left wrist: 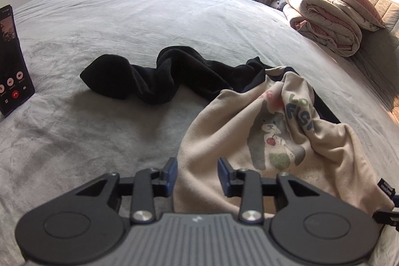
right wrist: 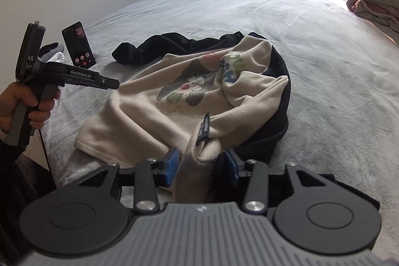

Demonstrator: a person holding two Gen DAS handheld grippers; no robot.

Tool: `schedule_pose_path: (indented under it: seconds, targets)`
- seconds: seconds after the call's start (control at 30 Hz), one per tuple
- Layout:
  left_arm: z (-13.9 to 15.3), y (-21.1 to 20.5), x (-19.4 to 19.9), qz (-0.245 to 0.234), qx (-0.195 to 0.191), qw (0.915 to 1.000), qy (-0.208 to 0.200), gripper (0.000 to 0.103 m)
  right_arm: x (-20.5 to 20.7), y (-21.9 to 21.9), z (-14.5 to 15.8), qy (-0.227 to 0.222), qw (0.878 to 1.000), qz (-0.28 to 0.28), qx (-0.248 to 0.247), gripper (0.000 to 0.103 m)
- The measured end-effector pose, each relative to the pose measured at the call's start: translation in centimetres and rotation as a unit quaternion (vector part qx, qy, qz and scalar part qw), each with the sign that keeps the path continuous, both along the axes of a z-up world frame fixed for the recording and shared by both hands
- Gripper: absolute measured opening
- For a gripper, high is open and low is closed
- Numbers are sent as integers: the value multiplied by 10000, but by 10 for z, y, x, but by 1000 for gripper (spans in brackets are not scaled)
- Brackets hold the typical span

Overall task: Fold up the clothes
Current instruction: 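Grasp the sweatshirt hem with the left gripper while the right gripper holds its hem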

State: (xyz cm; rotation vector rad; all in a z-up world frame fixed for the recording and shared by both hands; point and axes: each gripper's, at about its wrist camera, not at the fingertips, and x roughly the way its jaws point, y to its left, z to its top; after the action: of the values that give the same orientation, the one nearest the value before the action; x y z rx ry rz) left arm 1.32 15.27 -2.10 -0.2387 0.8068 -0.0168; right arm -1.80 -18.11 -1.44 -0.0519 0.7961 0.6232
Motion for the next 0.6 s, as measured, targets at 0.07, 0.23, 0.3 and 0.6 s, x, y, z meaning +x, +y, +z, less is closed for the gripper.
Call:
schedule_pose_path:
  seconds: [0.07,0.23,0.3,0.6]
  targets:
    - [5,-4,0,-112,-62,9999,-104,47,3,-5,3,29,9998,-111,133,46]
    - [5,-25,6,-385,-236,9990,-46,50,10,-19,10,60,9980,-436,443,46]
    - [2,-35,10,-508,-292,9983,64,50,13,-25,13,-5,9967,-633,504,46]
    - [-12,-85,22,-1054,-230,9938,271,49,30,-57,17,12,9861,-1487,745,46]
